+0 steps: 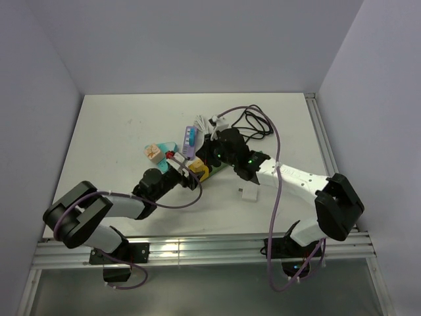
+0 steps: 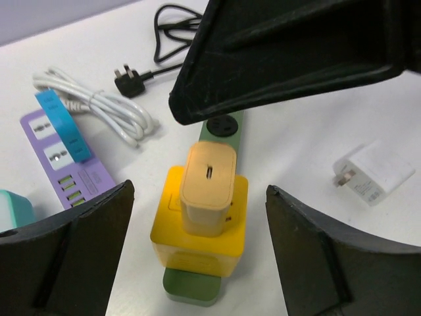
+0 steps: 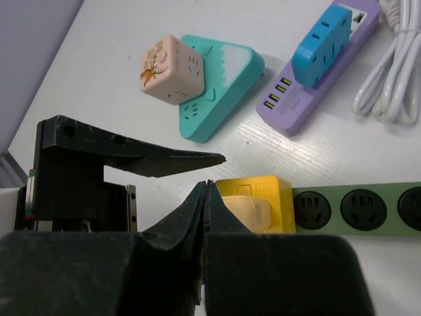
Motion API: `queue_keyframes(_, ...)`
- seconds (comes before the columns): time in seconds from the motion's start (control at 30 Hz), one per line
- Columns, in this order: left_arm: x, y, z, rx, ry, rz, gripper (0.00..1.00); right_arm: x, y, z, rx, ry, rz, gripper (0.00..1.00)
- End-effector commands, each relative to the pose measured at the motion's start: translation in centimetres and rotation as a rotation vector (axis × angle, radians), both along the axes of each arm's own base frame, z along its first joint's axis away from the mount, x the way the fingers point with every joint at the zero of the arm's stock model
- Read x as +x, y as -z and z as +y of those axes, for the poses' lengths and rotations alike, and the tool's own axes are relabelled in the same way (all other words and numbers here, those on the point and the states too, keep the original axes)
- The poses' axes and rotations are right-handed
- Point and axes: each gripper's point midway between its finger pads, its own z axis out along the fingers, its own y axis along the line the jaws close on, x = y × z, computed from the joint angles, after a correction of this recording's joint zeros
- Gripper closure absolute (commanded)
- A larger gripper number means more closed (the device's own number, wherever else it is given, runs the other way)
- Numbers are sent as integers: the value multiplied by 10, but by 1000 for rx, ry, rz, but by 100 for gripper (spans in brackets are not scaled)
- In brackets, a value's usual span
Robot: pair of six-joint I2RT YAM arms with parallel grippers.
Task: Insert the plug
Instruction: Insert the plug into the socket, then move the socket to the center of the board.
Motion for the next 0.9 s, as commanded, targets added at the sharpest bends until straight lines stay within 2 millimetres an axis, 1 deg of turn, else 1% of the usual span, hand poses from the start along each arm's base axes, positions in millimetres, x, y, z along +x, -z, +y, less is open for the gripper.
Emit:
queue_keyframes(0.0,7,-38,-3,-57,-17,-62,13,12,-28,-1,11,28,-59,100)
queue_keyframes(0.03,6,-45,-1,-66,-17,-75,13,13,-29,-2,9,36,-62,100)
queue_keyframes(0.1,4,-45,2,-60,-24,-66,13,11,-29,-7,3,48,-66,100)
queue_keyframes(0.13,2,-51,4,-73,-26,-74,12,13,-29,-12,-6,74,-72,100)
queue_keyframes(0.17,2,-47,9,-75,-50,-55,12,11,-27,-18,-15,90,-70,100)
queue_keyframes(0.23,1,-51,14,-93,-70,-46,12,14,-23,-27,-41,133,-75,100)
queue_keyframes(0.3,0,-46,18,-104,-92,-2,11,14,-17,-38,-68,169,-67,100)
queue_keyframes(0.4,-4,-47,17,-140,-91,60,11,17,-7,-53,-101,227,-62,100)
queue_keyframes(0.43,-6,-44,17,-148,-91,87,11,19,-5,-57,-109,245,-62,100)
queue_keyframes(0.47,-8,-43,16,-174,-92,121,11,20,5,-65,-143,272,-43,99)
queue_keyframes(0.5,-9,-40,16,-172,-94,141,11,24,9,-70,-157,291,-38,99)
queue_keyframes(0.53,-7,-36,20,-174,-128,160,11,26,14,-73,-170,299,-28,98)
queue_keyframes(0.57,-7,-35,18,-185,-139,189,11,28,24,-76,-197,308,-9,97)
queue_keyframes(0.63,-4,-33,20,-181,-171,207,11,32,34,-79,-219,317,10,95)
queue_keyframes(0.67,-6,-28,19,-181,-180,236,11,34,43,-78,-239,310,25,94)
queue_keyframes(0.7,-8,-32,20,-197,-188,237,11,33,48,-76,-242,299,33,93)
queue_keyframes(0.73,-10,-33,22,-213,-194,240,11,33,54,-74,-245,293,41,93)
queue_keyframes(0.77,-14,-27,25,-235,-207,264,11,33,64,-72,-251,288,54,94)
queue_keyframes(0.8,-16,-32,28,-262,-208,259,11,30,72,-70,-254,268,75,95)
queue_keyframes(0.83,-21,-26,32,-277,-214,277,11,32,78,-63,-240,256,74,96)
queue_keyframes(0.87,-23,-25,35,-286,-220,287,11,32,84,-62,-241,250,85,96)
